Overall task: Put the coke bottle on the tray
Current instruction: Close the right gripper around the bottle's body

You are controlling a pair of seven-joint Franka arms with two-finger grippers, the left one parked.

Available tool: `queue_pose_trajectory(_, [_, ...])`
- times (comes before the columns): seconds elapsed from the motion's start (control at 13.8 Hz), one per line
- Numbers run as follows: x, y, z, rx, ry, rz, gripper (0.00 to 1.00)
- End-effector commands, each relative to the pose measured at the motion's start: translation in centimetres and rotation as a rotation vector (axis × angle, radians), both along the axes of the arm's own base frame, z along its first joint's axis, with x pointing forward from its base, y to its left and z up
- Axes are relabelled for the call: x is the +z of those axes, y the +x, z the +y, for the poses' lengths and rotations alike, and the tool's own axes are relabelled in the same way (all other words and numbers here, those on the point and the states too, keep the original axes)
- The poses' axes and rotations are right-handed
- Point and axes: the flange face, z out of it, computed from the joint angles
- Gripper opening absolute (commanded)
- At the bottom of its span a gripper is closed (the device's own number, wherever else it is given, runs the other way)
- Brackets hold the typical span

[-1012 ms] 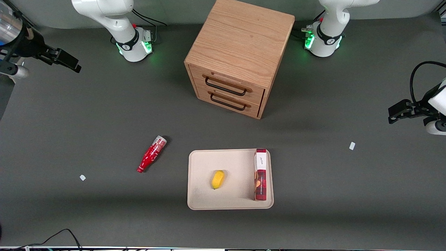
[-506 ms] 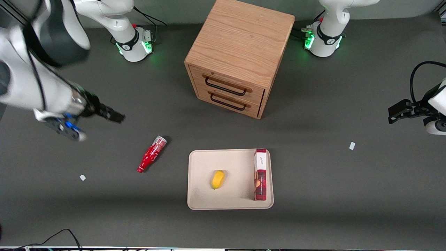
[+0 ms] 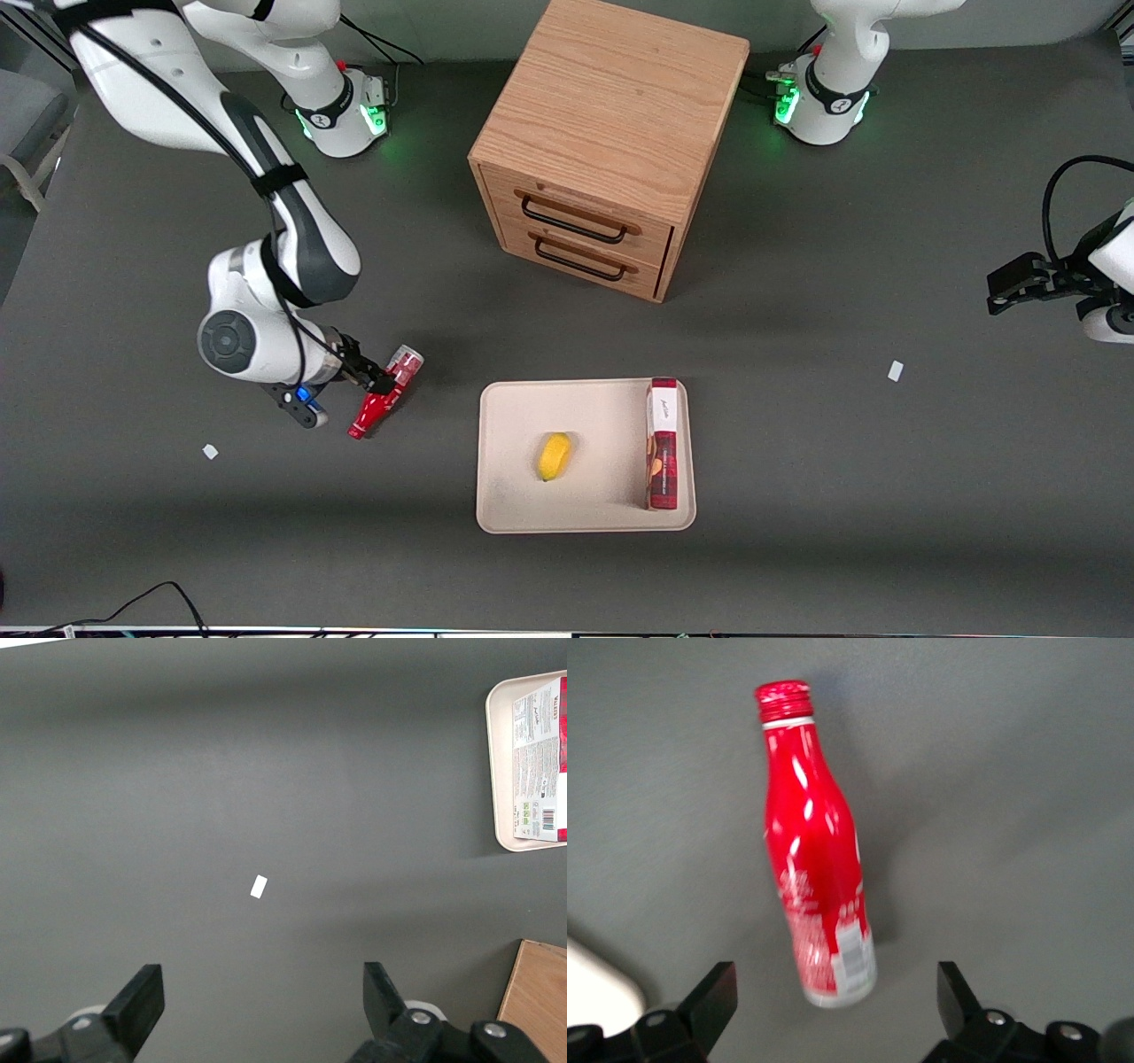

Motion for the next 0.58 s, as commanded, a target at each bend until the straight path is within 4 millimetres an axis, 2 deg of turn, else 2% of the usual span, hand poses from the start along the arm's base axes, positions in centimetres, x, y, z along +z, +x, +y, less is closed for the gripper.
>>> queue_pose_trajectory(0.0, [-2.8, -0.4, 0.2, -0.035, -0.041, -0.039, 1.00])
queue_pose_trajectory(0.14, [-4.9, -0.9, 1.1, -0.029, -0.039, -0.077, 1.00])
queue_pose_trajectory(0.22, [-5.2, -1.0, 1.0, -0.030, -0.040, -0.074, 0.43])
queue_pose_trajectory(0.29, [-5.2, -1.0, 1.3, -0.026, -0.039, -0.074, 0.00])
queue_pose_trajectory(0.51, [-5.3, -1.0, 1.2, -0.010, -0.050, -0.077, 0.00])
